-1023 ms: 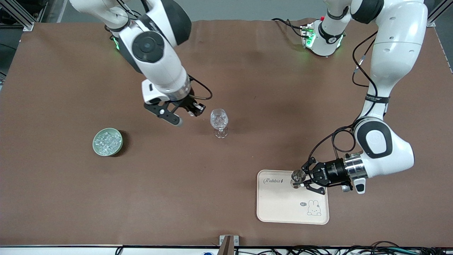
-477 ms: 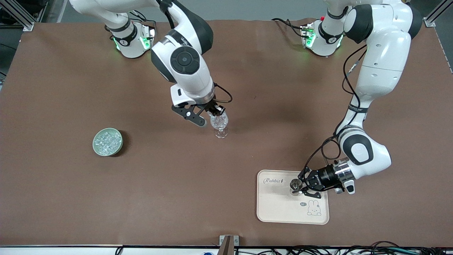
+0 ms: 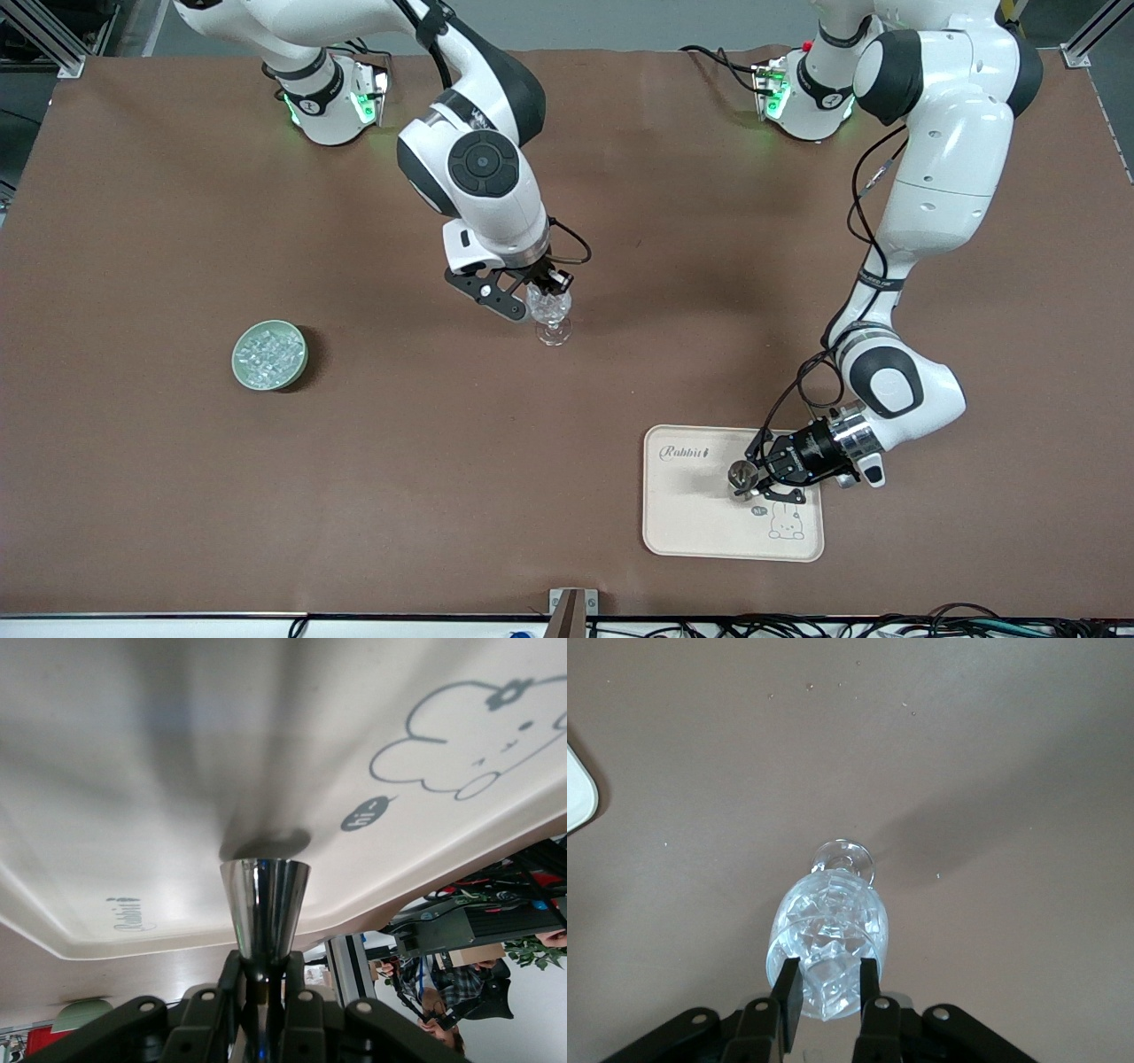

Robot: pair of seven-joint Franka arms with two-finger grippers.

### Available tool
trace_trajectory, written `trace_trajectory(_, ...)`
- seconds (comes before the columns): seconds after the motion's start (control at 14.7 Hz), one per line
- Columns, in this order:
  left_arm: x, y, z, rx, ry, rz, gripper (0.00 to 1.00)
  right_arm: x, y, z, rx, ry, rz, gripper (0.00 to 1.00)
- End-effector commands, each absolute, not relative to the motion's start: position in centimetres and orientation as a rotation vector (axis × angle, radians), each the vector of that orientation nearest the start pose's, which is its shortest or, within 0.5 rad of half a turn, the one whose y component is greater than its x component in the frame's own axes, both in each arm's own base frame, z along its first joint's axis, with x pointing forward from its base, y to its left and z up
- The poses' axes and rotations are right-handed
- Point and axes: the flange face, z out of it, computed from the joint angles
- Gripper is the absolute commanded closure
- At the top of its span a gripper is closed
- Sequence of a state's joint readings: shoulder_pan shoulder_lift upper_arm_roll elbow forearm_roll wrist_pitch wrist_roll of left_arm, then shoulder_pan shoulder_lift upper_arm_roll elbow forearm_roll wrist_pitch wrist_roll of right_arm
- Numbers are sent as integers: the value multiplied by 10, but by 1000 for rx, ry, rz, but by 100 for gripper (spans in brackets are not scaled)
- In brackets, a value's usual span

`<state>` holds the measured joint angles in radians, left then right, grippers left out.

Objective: Pour wine and add ice with both arms
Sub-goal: 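Lower the jigger onto the tray while the right gripper drops the cube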

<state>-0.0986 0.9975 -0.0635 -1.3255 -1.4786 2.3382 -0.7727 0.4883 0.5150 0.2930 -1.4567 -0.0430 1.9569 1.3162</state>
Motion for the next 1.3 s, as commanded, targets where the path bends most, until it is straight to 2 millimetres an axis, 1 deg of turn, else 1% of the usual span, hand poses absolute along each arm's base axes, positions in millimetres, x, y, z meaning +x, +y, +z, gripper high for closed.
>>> trace_trajectory(0.0, 742, -131, 146, 1246, 1650, -554, 92, 526, 471, 392, -2953, 870, 112, 99)
trace_trajectory(0.14, 745, -131, 158, 1212, 1639, -552, 92, 525, 471, 391, -2952, 871, 113, 99)
trace_trajectory(0.2, 744, -130, 157, 1200, 1644, -555, 89, 526, 471, 391, -2951, 871, 113, 98)
trace_trajectory(0.27, 743, -132, 156, 1183, 1648, -567, 82, 526, 471, 390, -2952, 871, 114, 98)
trace_trajectory(0.34, 742, -131, 155, 1172, 1653, -567, 71, 526, 471, 389, -2953, 871, 116, 96)
trace_trajectory(0.41, 742, -131, 155, 1169, 1654, -569, 56, 527, 470, 389, -2952, 874, 116, 90)
trace_trajectory(0.48, 742, -131, 154, 1169, 1656, -569, 56, 527, 469, 389, -2951, 874, 118, 78)
trace_trajectory(0.61, 738, -132, 149, 1176, 1661, -573, 55, 529, 468, 390, -2946, 879, 117, 62)
trace_trajectory(0.75, 738, -132, 149, 1176, 1661, -573, 53, 529, 469, 392, -2942, 879, 113, 50)
trace_trajectory(0.82, 739, -130, 149, 1175, 1662, -571, 48, 529, 470, 393, -2940, 881, 112, 45)
trace_trajectory(0.89, 740, -127, 151, 1176, 1660, -566, 26, 529, 470, 393, -2938, 888, 113, 40)
trace_trajectory(0.95, 741, -127, 157, 1188, 1655, -559, 7, 530, 469, 394, -2936, 890, 113, 37)
trace_trajectory(1.02, 738, -123, 157, 1189, 1665, -558, 0, 532, 469, 399, -2930, 888, 107, 36)
trace_trajectory(1.09, 738, -118, 164, 1202, 1663, -548, 0, 536, 467, 407, -2918, 895, 102, 27)
trace_trajectory(1.16, 736, -115, 167, 1233, 1661, -544, 0, 541, 464, 421, -2901, 901, 89, 22)
trace_trajectory(1.23, 734, -112, 170, 1266, 1661, -534, 0, 542, 460, 428, -2912, 904, 76, 9)
